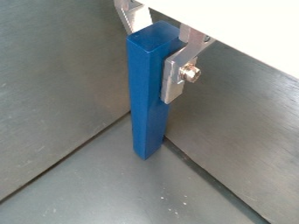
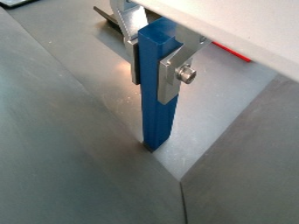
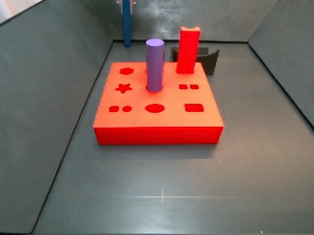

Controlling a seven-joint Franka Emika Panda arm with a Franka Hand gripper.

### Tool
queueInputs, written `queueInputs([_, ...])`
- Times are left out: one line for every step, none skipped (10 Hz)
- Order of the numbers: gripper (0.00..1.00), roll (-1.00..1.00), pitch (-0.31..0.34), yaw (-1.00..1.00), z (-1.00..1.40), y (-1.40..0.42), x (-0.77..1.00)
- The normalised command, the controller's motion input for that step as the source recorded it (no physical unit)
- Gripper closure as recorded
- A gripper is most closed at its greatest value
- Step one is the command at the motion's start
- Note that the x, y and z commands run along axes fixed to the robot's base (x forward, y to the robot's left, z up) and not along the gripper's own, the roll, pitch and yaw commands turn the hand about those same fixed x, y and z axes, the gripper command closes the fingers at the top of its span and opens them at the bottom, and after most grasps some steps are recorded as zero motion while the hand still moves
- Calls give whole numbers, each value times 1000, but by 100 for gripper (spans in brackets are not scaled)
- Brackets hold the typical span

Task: Pick up the rectangle object. Move up. Move to above the board. Insert the rectangle object.
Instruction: Move up, then move to above the board.

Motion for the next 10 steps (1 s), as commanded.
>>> queueInputs([100,0,0,0,833,0,0])
queueInputs([100,6,30,7,823,94,-56])
queueInputs([100,7,53,2,769,86,-84])
queueInputs([100,39,83,-15,584,25,-46])
queueInputs([100,54,90,-14,498,9,-32])
queueInputs([100,70,105,9,285,0,-13])
queueInputs([100,71,108,15,199,3,-14])
queueInputs([100,-88,428,-200,1000,577,384])
queueInputs([100,-114,431,-191,1000,585,392])
queueInputs([100,-149,378,-141,1000,561,372])
